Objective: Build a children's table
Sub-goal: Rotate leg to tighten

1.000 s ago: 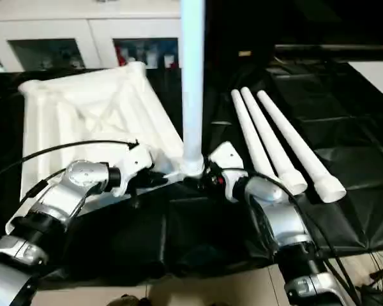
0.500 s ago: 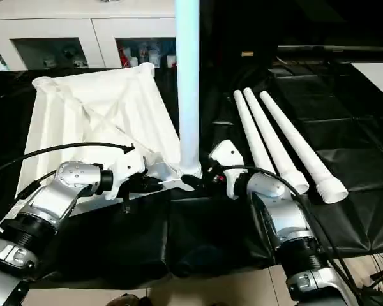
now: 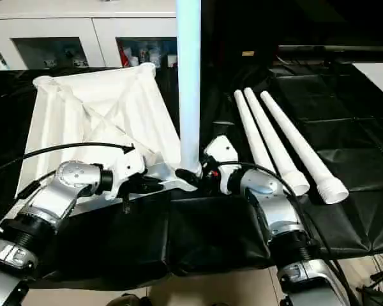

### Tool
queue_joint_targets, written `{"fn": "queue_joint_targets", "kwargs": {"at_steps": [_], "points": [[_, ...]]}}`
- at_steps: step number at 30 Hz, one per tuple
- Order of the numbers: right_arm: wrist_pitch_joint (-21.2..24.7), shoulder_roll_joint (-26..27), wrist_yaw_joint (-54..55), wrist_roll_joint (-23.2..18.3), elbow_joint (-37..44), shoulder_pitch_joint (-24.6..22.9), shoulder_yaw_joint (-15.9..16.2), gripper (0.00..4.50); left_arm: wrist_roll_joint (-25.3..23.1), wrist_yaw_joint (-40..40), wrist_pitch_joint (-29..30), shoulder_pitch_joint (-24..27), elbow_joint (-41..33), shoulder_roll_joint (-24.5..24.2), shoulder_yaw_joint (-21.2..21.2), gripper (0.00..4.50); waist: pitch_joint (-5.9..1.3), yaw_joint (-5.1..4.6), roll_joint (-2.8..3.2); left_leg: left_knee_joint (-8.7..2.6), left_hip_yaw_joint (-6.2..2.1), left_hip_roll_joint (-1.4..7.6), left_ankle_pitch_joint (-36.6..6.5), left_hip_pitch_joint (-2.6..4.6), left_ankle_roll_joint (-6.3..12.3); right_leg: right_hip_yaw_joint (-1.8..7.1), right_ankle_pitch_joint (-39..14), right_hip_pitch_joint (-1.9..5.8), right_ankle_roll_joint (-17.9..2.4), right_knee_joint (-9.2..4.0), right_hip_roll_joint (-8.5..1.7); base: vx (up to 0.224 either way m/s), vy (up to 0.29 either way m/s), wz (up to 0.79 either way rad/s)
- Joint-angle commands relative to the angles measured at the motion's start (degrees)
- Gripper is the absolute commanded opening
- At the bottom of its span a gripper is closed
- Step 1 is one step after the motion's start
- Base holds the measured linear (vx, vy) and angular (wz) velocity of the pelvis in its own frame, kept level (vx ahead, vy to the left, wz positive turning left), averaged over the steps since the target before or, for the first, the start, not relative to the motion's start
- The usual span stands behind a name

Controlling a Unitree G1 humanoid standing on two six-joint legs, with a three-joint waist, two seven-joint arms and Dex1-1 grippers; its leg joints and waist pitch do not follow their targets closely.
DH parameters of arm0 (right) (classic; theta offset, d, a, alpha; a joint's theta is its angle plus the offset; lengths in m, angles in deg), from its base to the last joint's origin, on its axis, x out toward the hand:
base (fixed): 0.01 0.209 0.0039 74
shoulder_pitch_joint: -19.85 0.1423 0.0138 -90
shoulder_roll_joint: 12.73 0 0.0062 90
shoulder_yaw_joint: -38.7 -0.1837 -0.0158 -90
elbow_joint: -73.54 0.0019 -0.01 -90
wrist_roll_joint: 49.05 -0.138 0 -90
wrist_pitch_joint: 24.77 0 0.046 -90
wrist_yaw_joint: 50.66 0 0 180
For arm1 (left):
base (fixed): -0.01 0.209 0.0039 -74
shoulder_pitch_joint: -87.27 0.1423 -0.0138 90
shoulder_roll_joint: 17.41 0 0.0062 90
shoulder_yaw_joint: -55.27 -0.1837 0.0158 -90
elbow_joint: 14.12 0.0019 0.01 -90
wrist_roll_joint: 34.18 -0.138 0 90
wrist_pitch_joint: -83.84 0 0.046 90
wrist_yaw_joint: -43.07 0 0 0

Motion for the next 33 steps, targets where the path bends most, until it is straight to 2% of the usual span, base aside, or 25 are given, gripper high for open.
{"fn": "queue_joint_targets", "kwargs": {"at_steps": [1, 5, 7, 9, 15, 18, 28, 30, 32, 33], "points": [[-0.85, -0.14, -0.21, 0.66, -0.78, 0.88, 0.13, 3.66, -0.37, -0.97, -0.85, -0.36, -1.36, -0.03, -0.61, 0.00, -4.50, -0.04, -0.07, -3.94, -2.40, 4.65, -14.03, 1.57, 2.26, 2.84, -11.45, 2.44, -13.86, -3.80, -4.93, 0.000, 0.000, 0.00], [-1.79, 0.13, 0.28, 0.63, -2.22, 1.43, -0.03, 3.66, -0.47, -0.86, -0.90, -0.47, -1.18, 0.05, -0.60, 0.00, -4.63, -0.05, -0.10, -3.83, -2.37, 4.66, -13.40, 1.57, 2.52, 2.82, -10.80, 2.46, -14.15, -3.70, -4.93, 0.000, 0.000, 0.00], [-2.03, 0.34, 0.22, 0.46, -2.78, 1.70, -0.18, 3.43, -0.50, -0.80, -0.89, -0.44, -1.11, 0.14, -0.62, 0.00, -4.61, -0.09, -0.14, -3.81, -2.36, 4.64, -13.50, 1.55, 2.56, 2.80, -10.88, 2.46, -14.29, -3.68, -4.92, 0.000, 0.000, 0.00], [-2.16, 0.42, 0.06, 0.62, -2.99, 1.76, -0.03, 3.43, -0.51, -0.79, -0.91, -0.38, -1.04, 0.16, -0.64, 0.00, -4.64, -0.04, -0.11, -3.81, -2.37, 4.67, -13.38, 1.52, 2.61, 2.80, -10.85, 2.52, -14.17, -3.65, -4.92, 0.000, 0.000, 0.00], [-2.98, 0.53, -0.16, 0.93, -3.90, 1.76, 0.25, 2.88, -0.55, -0.68, -0.76, -0.25, -1.07, 0.33, -0.73, 0.00, -4.82, -0.01, -0.35, -3.66, -2.30, 4.63, -12.55, 1.49, 2.99, 2.79, -10.39, 2.57, -14.25, -3.56, -4.94, 0.000, 0.000, 0.00], [-3.21, 0.58, -0.15, 1.03, -4.20, 1.78, 0.33, 2.61, -0.58, -0.70, -0.74, -0.19, -1.12, 0.32, -0.77, 0.00, -4.79, -0.02, -0.24, -3.68, -2.33, 4.65, -12.76, 1.50, 2.92, 2.77, -10.85, 2.51, -14.17, -3.59, -4.95, 0.000, 0.000, 0.00], [-3.23, 0.87, 1.72, 1.35, -5.06, 1.59, 0.16, 2.49, -0.46, -0.37, 0.15, 0.02, -1.45, 0.54, -0.60, 0.00, -4.73, -0.03, -0.13, -3.61, -2.33, 4.59, -12.44, 1.45, 3.20, 2.75, -10.39, 2.52, -14.23, -3.54, -4.89, 0.000, 0.000, 0.00], [-2.56, 1.42, 3.52, 1.47, -5.47, 1.78, -0.30, 2.49, -0.25, 0.05, 0.44, -0.09, -1.33, 0.90, -0.33, 0.00, -4.65, -0.07, -0.10, -3.66, -2.34, 4.59, -12.87, 1.52, 3.04, 2.77, -10.80, 2.44, -14.22, -3.62, -4.86, 0.000, 0.000, 0.00], [1.07, 4.18, 10.02, 0.74, -6.55, 2.67, -2.53, 2.49, 0.11, 1.98, 1.85, -0.86, -0.44, 2.49, 0.39, 0.00, -4.59, -0.26, -0.04, -3.76, -2.41, 4.55, -13.74, 1.55, 2.40, 2.81, -12.07, 2.38, -14.29, -3.70, -4.90, 0.000, 0.000, 0.00], [1.07, 4.18, 10.02, 0.74, -6.55, 2.67, -2.53, 2.49, 0.11, 1.98, 1.85, -0.86, -0.44, 2.49, 0.39, 0.00, -4.45, -0.52, -0.13, -3.92, -2.51, 4.46, -14.30, 1.33, 2.08, 2.73, -13.30, 2.52, -13.83, -3.80, -4.83, 0.000, 0.000, 0.00]]}}
